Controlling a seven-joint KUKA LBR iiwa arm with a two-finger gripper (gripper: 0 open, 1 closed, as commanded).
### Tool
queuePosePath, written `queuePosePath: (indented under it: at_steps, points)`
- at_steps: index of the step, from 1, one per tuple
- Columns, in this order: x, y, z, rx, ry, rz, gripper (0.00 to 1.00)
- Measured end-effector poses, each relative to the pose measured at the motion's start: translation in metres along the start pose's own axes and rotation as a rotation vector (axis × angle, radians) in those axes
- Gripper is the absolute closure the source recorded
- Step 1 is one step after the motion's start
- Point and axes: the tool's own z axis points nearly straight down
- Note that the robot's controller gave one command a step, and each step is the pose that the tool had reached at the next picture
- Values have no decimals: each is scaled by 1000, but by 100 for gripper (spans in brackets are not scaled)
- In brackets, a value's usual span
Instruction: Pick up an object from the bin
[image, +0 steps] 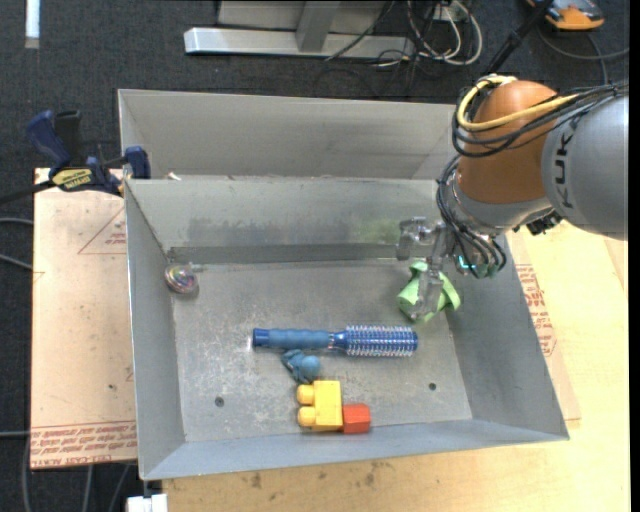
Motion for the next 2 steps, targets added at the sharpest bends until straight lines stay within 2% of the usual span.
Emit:
queuePosePath:
  at_steps: [1,2]
  points:
    - [65,-13,78,0,0,-397,0]
    - [90,52,60,-2,-6,-449,0]
